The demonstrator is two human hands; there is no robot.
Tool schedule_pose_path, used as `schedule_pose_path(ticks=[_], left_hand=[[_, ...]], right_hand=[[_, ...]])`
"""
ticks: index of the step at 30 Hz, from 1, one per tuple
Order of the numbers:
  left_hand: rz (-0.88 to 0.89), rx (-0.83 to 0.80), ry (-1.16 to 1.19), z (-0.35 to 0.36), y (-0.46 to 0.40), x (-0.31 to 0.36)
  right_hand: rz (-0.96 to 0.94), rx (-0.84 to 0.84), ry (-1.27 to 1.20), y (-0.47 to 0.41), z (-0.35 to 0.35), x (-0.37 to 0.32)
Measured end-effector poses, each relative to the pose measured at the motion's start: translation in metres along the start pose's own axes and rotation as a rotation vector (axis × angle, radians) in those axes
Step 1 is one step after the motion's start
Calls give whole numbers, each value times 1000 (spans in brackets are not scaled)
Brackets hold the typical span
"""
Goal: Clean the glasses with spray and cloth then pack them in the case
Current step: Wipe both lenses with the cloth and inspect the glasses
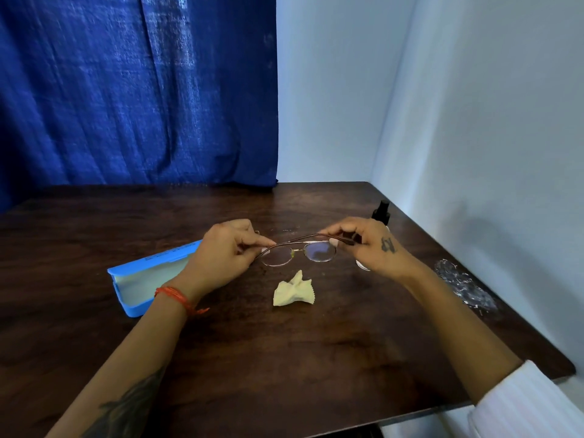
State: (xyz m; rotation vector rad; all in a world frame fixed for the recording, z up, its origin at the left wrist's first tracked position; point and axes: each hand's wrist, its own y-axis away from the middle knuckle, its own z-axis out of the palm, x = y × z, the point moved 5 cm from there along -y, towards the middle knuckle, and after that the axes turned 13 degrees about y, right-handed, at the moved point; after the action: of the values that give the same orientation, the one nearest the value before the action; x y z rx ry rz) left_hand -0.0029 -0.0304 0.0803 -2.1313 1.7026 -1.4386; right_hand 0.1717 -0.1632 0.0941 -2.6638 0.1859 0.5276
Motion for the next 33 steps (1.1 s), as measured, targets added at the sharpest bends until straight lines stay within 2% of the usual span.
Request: schedule_pose_path(ticks=[3, 6, 9, 15, 18, 22, 28, 33], left_hand=[[165, 55, -209, -3, 5, 11], [249, 106, -298, -6, 12, 18], [304, 126, -360, -4, 19, 18], [376, 183, -462, 8, 25, 23], [371, 208, -504, 12, 23, 20], [314, 124, -626, 26, 16, 8], [261, -95, -747, 49, 15, -1], [147, -169, -715, 57, 18, -9]], right_hand=[[0, -167, -75, 0, 0, -1], [34, -287, -285, 5, -5, -1], [42, -322, -297, 7, -6, -1], [-130, -52, 251, 2, 8, -9], [-233, 161, 505, 2, 13, -13], [-302, 384, 726, 5, 28, -11], [-395, 490, 887, 12, 53, 5], [-457, 421, 931, 15, 62, 5]])
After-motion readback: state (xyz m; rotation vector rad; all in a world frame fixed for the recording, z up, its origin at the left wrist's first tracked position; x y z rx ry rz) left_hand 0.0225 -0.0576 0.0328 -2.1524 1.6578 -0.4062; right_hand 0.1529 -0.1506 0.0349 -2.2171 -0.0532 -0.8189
